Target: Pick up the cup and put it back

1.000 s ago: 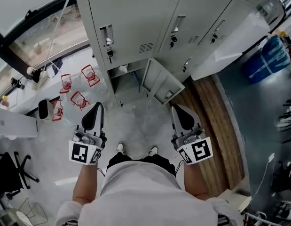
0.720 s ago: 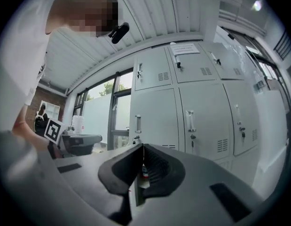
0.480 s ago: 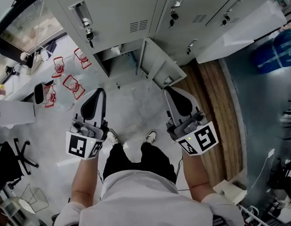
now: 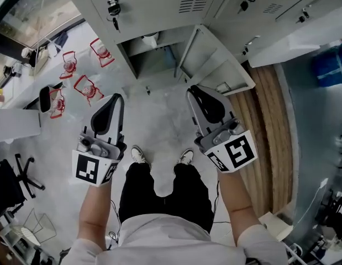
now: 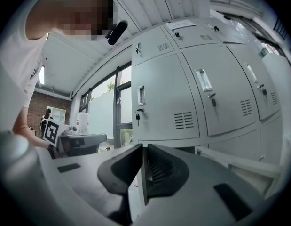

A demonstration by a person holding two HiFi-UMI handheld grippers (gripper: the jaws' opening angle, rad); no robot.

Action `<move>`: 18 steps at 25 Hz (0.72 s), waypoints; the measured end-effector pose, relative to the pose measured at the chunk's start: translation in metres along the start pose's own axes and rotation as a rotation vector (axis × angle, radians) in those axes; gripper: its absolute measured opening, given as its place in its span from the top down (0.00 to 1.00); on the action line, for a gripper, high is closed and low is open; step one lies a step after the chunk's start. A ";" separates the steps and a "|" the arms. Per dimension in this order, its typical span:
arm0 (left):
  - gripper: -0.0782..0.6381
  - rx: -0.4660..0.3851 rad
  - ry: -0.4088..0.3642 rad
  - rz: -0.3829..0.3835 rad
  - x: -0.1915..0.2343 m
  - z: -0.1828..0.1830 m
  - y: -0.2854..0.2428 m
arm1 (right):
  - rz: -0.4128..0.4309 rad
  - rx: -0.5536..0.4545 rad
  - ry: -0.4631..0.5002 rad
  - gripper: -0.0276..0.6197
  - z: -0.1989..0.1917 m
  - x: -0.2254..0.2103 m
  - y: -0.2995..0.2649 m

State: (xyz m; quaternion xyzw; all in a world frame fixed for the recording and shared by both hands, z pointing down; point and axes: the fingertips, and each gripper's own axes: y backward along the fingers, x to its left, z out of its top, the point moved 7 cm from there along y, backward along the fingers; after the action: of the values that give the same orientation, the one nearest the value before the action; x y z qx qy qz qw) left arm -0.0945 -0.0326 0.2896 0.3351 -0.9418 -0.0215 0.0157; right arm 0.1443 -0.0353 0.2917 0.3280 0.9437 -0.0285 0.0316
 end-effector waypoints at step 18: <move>0.86 -0.060 -0.096 -0.014 0.010 -0.118 -0.028 | 0.073 -0.106 0.049 0.80 -0.110 -0.033 -0.066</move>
State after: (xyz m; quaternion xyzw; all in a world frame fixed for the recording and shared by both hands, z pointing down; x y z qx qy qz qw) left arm -0.0792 -0.0638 0.4058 0.3396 -0.9381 -0.0659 -0.0195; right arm 0.1249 -0.0994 0.4059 0.3609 0.9317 0.0307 0.0268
